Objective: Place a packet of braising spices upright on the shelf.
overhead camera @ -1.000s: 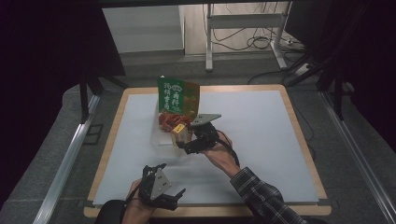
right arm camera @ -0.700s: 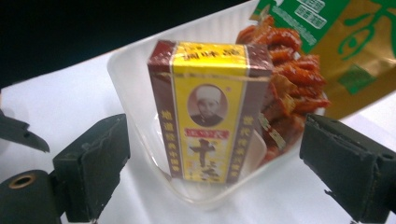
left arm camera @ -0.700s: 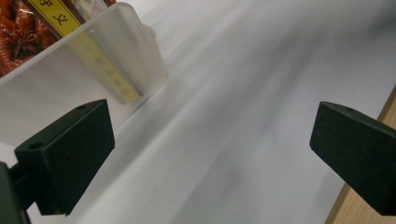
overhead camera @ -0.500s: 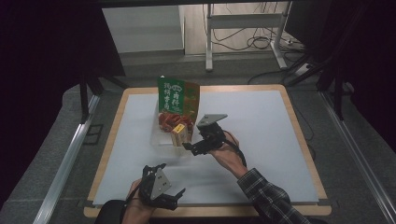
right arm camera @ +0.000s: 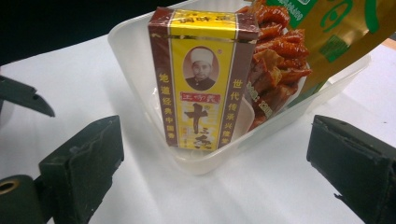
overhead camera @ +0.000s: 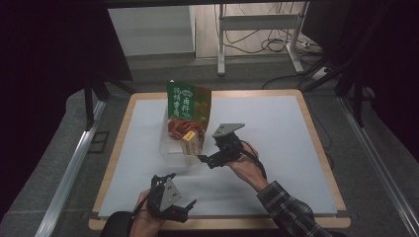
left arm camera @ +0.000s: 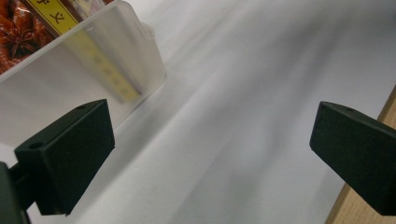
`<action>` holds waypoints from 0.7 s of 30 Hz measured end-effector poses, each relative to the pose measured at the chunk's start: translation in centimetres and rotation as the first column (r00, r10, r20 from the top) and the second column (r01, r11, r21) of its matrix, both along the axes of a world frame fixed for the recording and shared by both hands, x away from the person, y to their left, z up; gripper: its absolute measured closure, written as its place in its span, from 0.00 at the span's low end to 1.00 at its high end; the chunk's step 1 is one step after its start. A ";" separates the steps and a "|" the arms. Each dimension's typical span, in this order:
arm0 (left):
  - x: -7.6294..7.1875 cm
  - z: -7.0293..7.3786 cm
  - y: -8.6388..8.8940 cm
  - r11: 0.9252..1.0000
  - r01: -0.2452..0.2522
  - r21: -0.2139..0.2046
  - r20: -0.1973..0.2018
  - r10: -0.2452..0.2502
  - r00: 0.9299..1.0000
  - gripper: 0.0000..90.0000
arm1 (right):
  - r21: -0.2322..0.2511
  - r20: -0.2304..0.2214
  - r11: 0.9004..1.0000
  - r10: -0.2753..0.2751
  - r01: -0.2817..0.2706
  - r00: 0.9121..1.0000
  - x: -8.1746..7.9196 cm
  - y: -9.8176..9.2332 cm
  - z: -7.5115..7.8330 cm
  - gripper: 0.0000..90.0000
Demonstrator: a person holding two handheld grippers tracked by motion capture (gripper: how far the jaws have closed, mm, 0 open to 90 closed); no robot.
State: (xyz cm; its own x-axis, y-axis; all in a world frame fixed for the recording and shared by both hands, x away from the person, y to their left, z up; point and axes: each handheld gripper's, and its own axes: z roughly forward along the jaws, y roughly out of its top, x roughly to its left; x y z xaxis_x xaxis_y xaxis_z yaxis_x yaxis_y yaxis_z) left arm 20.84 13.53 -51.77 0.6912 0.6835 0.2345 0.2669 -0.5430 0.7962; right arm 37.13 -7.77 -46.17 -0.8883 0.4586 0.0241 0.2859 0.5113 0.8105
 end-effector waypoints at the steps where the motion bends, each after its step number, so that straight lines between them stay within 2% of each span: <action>1: 0.0 0.0 0.0 1.000 0.001 0.000 0.000 -0.001 1.000 0.00 | -0.002 0.001 1.000 0.002 -0.002 1.000 -0.1 -0.1 0.0 0.04; 14: 0.0 0.0 0.0 1.000 0.003 0.007 0.001 -0.003 1.000 0.00 | -0.026 0.005 1.000 -0.012 0.013 1.000 -0.9 -2.2 -0.1 0.04; 21: 0.1 0.0 0.0 1.000 0.004 0.011 0.002 -0.004 1.000 0.00 | -0.024 0.004 0.999 -0.027 0.027 1.000 -1.3 -3.3 -0.2 0.03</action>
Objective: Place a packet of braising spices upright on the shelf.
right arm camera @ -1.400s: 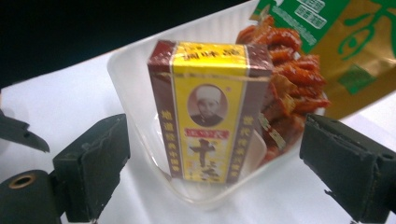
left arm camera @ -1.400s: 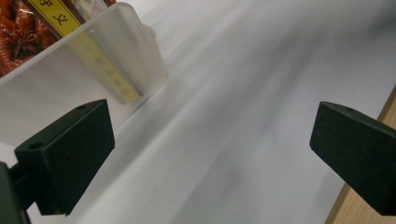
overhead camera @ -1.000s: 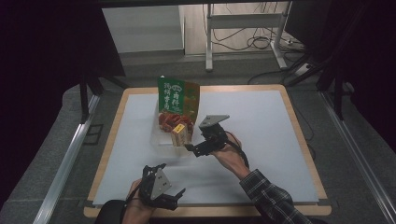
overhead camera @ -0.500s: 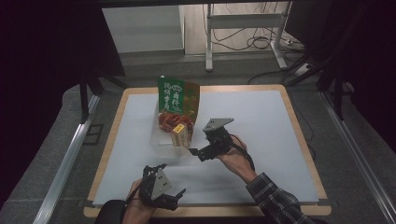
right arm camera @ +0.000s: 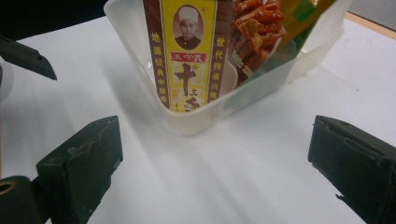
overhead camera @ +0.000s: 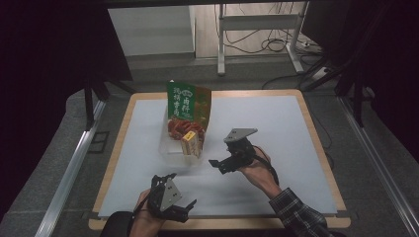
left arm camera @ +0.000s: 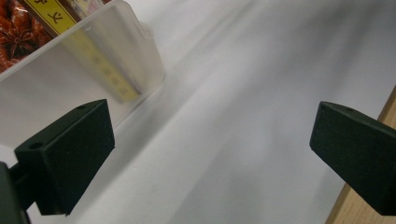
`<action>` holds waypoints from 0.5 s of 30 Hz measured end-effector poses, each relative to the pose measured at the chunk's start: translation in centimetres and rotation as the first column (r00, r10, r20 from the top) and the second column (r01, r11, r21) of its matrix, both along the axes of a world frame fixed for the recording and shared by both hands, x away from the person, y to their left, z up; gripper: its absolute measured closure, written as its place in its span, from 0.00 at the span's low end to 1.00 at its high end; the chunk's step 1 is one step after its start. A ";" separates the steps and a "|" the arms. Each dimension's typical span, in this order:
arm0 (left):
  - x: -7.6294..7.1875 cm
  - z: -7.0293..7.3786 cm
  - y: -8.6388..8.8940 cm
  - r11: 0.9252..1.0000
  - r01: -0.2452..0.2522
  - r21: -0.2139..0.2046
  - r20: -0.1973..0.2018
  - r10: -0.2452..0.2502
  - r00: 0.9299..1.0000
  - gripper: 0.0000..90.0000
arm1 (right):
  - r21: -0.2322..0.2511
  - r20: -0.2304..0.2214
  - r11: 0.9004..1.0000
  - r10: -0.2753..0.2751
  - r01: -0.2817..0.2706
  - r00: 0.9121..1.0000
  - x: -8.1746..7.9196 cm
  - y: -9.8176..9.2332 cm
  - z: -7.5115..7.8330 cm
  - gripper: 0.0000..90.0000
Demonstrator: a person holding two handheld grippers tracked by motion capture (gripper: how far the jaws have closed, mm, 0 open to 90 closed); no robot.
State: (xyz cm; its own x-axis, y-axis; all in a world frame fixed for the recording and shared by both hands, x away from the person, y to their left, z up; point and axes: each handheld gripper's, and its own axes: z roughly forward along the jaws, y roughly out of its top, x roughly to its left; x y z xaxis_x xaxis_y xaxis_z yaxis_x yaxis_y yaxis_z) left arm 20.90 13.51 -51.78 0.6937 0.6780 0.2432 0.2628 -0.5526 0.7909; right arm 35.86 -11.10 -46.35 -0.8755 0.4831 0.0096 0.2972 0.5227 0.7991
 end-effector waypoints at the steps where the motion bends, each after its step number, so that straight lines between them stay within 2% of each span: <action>1: 0.0 0.0 0.0 1.000 0.000 0.001 0.000 0.000 1.000 0.00 | -0.001 -0.001 1.000 -0.003 0.003 1.000 -0.1 -0.1 0.0 0.03; 15: 0.0 0.0 -0.1 1.000 0.002 0.006 0.000 -0.002 1.000 0.00 | -0.015 0.003 1.000 -0.022 0.022 1.000 -0.8 -2.2 0.0 0.02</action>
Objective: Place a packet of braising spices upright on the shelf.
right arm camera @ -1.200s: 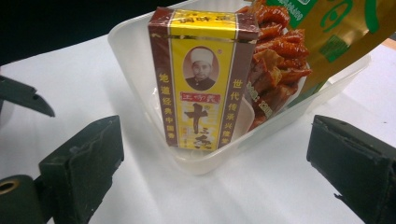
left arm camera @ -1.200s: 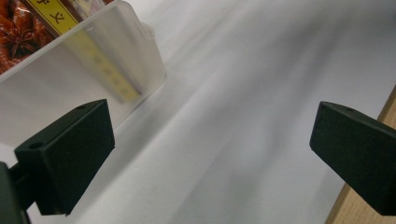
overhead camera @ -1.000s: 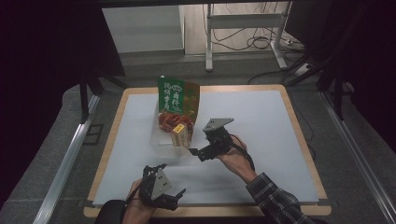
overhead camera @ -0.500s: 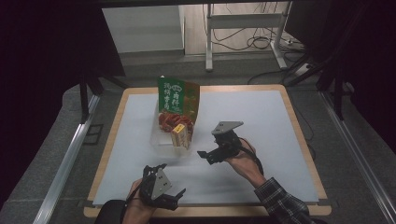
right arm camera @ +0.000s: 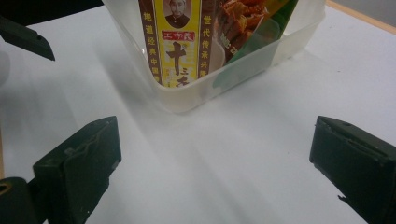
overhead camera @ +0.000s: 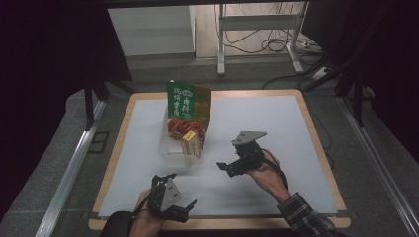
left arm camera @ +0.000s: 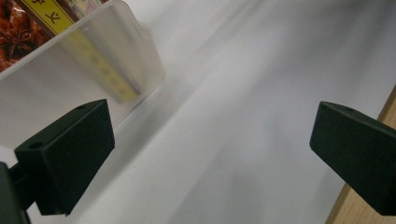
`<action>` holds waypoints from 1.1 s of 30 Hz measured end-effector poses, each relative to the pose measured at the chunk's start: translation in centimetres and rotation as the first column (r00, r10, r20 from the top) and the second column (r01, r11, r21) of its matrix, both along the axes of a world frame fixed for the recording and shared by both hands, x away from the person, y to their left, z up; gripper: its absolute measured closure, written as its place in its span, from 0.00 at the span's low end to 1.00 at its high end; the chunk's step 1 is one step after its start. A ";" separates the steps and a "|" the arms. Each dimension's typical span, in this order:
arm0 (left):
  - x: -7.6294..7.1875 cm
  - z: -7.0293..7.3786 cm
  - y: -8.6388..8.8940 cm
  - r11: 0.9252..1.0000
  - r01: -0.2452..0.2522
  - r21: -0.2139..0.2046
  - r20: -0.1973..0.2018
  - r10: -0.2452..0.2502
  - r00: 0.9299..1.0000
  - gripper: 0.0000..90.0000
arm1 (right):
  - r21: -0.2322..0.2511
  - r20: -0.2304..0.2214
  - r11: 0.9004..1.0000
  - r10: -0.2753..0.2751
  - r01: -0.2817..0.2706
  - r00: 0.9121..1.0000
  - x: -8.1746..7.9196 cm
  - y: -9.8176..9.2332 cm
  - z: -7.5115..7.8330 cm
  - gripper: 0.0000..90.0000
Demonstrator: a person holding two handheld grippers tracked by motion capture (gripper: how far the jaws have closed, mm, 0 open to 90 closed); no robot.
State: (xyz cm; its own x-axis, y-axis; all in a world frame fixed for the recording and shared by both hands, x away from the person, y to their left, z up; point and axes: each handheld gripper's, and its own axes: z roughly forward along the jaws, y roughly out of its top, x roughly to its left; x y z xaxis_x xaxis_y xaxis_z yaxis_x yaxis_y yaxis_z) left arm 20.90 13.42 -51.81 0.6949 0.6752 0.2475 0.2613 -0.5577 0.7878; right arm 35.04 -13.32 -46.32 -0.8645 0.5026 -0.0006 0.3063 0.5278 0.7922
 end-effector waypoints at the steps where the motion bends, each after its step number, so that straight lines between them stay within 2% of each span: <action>1: 0.0 0.0 0.0 1.000 0.000 0.000 0.000 0.000 1.000 0.00 | 0.001 0.001 1.000 0.001 -0.001 1.000 0.0 -0.2 0.0 0.02; 8: 0.0 0.0 0.0 1.000 0.002 0.004 -0.002 -0.002 1.000 0.00 | 0.008 -0.003 1.000 -0.019 0.019 1.000 -0.5 -1.2 -0.2 0.02; 11: 0.0 -0.1 -0.1 1.000 0.002 0.002 -0.004 -0.002 1.000 0.00 | 0.030 -0.012 0.999 -0.031 0.031 0.999 -0.6 -1.8 -0.4 0.02; 17: 0.0 -0.1 -0.1 1.000 0.001 0.001 -0.006 -0.001 1.000 0.00 | 0.041 -0.008 0.998 -0.039 0.039 0.999 -1.0 -2.7 -0.5 0.02; 33: 0.0 -0.1 -0.2 1.000 0.002 0.001 -0.007 -0.002 1.000 0.00 | 0.006 0.004 0.998 -0.061 0.061 0.998 -2.2 -4.7 -1.0 0.02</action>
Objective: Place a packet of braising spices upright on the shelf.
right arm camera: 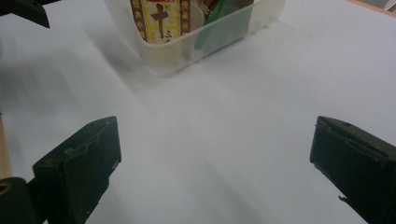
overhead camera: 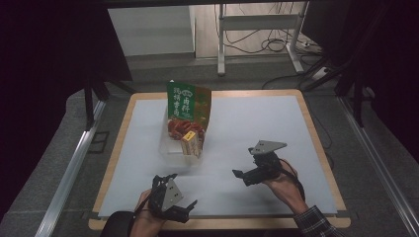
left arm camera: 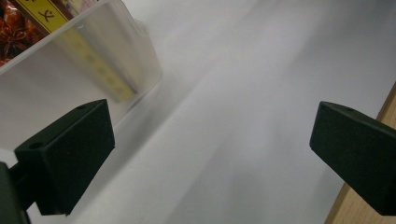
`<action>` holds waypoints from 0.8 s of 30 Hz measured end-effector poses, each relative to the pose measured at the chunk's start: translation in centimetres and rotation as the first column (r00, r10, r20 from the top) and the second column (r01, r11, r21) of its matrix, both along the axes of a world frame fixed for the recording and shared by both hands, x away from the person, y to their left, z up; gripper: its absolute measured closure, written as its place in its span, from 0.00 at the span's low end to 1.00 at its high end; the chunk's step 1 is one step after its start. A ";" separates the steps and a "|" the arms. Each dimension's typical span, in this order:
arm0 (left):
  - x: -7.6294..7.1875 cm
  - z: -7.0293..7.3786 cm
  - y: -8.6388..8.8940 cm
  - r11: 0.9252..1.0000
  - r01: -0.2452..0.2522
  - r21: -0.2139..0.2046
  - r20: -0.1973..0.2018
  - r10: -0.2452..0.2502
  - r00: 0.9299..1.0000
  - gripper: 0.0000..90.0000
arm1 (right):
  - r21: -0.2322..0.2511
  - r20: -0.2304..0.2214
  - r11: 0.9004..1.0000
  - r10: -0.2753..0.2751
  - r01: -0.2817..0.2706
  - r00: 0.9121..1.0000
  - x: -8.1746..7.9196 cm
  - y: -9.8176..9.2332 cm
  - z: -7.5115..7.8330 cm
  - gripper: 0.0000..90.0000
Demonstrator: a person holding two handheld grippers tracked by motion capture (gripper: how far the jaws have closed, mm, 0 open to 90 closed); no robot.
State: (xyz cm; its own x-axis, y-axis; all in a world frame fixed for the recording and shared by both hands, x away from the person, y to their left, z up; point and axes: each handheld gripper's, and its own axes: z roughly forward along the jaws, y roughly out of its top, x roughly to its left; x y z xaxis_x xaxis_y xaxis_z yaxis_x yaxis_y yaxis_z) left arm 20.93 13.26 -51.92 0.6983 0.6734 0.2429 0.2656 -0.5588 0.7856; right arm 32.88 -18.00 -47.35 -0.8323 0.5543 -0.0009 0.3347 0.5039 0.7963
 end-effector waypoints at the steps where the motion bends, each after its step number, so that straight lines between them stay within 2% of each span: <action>1: 0.0 0.0 0.0 1.000 0.000 0.000 0.000 0.000 1.000 0.00 | -0.001 0.001 1.000 -0.004 0.004 1.000 0.0 -0.1 -0.1 0.02; 24: 0.0 -0.1 -0.1 1.000 0.001 -0.002 0.001 -0.001 1.000 0.00 | -0.043 -0.001 0.998 -0.054 0.054 0.999 -1.4 -2.9 -0.7 0.02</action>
